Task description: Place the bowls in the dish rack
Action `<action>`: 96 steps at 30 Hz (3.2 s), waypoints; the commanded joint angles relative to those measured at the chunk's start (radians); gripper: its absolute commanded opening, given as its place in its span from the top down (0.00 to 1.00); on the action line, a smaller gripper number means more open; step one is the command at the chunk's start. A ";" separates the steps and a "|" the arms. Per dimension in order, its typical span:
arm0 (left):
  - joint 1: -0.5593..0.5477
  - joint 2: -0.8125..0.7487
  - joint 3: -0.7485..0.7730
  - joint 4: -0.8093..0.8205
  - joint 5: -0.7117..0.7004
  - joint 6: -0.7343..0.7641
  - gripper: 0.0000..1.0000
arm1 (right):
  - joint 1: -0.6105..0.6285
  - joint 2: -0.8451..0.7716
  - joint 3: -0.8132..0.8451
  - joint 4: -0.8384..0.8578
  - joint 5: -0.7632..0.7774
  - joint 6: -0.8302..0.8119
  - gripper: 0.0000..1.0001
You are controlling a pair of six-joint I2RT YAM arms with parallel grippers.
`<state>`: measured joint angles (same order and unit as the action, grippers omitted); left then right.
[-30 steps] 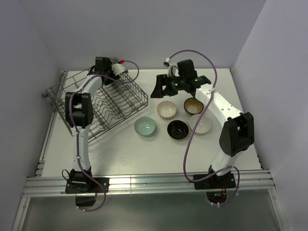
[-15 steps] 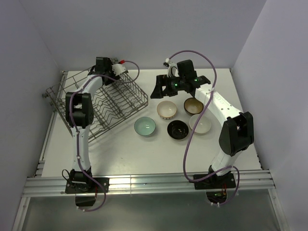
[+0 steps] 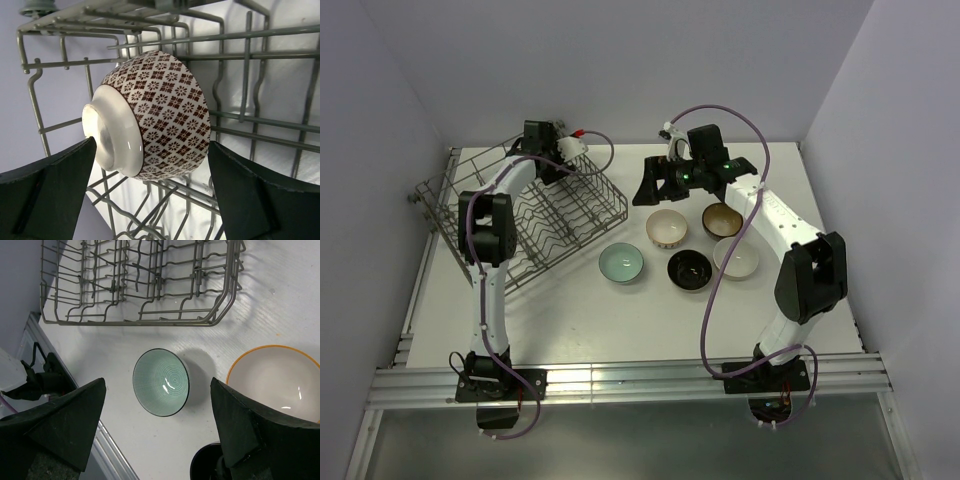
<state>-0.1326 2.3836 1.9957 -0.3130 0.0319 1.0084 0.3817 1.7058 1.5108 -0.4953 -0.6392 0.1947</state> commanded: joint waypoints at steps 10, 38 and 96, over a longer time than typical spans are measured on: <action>-0.002 -0.096 0.014 -0.044 0.088 -0.028 0.01 | -0.004 0.023 0.043 -0.005 -0.014 -0.014 0.07; 0.126 -0.667 -0.247 -0.149 0.554 -0.689 0.01 | -0.017 -0.313 -0.031 -0.356 0.222 -0.328 0.00; 0.036 -1.252 -0.919 -0.268 0.754 -0.695 0.11 | -0.053 0.177 -0.196 -0.396 0.292 -0.709 1.00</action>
<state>-0.0933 1.1305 1.0828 -0.5926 0.7776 0.3233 0.3283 1.9095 1.3483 -0.9276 -0.3416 -0.4984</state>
